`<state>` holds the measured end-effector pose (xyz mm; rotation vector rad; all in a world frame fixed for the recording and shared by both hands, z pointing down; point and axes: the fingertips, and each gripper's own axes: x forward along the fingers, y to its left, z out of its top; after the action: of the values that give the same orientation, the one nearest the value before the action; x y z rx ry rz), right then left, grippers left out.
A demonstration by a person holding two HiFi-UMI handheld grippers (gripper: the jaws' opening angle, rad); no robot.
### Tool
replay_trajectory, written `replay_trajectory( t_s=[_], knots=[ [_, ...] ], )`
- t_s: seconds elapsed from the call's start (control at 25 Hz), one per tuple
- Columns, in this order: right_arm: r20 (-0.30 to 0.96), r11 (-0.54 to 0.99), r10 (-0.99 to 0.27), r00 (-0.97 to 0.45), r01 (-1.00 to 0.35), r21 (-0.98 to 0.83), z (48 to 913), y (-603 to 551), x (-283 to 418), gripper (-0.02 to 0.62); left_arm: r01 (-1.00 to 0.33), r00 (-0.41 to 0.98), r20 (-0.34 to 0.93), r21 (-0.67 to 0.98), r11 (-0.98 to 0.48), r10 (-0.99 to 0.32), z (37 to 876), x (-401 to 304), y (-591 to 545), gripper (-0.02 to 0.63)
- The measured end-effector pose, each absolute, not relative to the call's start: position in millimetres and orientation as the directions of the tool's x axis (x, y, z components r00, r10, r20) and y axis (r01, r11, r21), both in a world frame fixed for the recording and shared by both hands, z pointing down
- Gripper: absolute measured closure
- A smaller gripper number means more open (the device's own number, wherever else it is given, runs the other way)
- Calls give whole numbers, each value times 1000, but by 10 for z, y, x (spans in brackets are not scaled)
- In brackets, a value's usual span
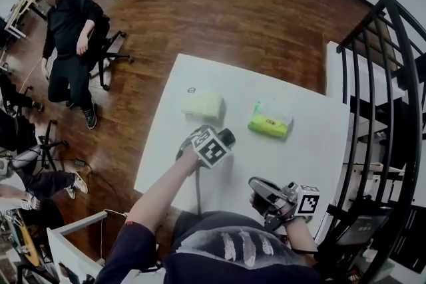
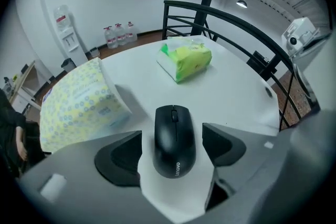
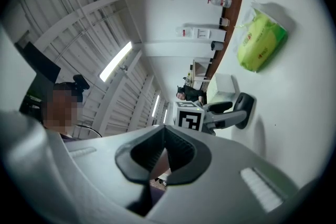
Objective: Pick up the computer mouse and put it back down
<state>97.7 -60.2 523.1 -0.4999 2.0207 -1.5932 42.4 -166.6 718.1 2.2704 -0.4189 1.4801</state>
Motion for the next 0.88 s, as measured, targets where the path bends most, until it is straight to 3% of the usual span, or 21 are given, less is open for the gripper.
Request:
replay_trajectory(
  t_s=[0.64,0.88],
  knots=[
    [-150,218,-577,-803,25,-976,5309,-557,944,591,-424,290,957,116,-898,-13,7494,388,-1619,245],
    [-145,210,-589,-795,22,-977,5264,-447,949,591,-417,296,955,108,-902,-23,7462,384,-1584,296]
  ],
)
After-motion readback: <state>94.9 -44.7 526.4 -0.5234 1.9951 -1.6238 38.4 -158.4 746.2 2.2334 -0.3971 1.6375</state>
